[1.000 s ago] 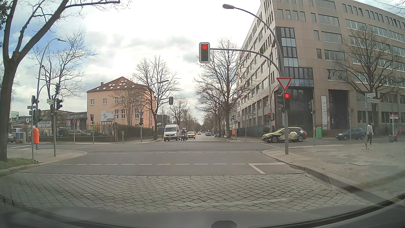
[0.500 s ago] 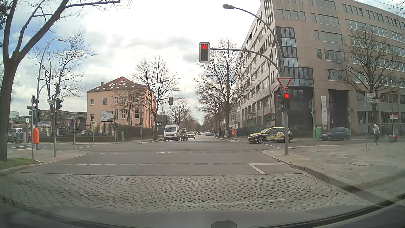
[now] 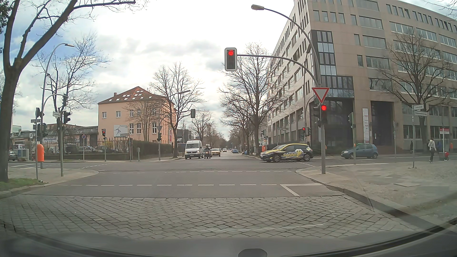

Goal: Follow the waypoints while adhering to traffic rules and regulations

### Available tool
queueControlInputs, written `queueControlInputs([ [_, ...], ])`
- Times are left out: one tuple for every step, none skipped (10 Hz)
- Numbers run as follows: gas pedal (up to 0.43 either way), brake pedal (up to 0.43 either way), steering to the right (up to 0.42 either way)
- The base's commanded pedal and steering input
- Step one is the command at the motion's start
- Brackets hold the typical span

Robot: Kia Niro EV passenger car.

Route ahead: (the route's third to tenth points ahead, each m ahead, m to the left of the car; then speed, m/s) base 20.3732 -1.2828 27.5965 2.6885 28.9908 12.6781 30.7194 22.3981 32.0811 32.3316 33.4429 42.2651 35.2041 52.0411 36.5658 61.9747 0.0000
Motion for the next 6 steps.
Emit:
queueControlInputs([
  [0.0, 0.341, -0.026],
  [0.0, 0.348, -0.026],
  [0.0, 0.341, -0.026],
  [0.0, 0.348, -0.026],
  [0.0, 0.341, -0.026],
  [0.0, 0.341, -0.026],
])
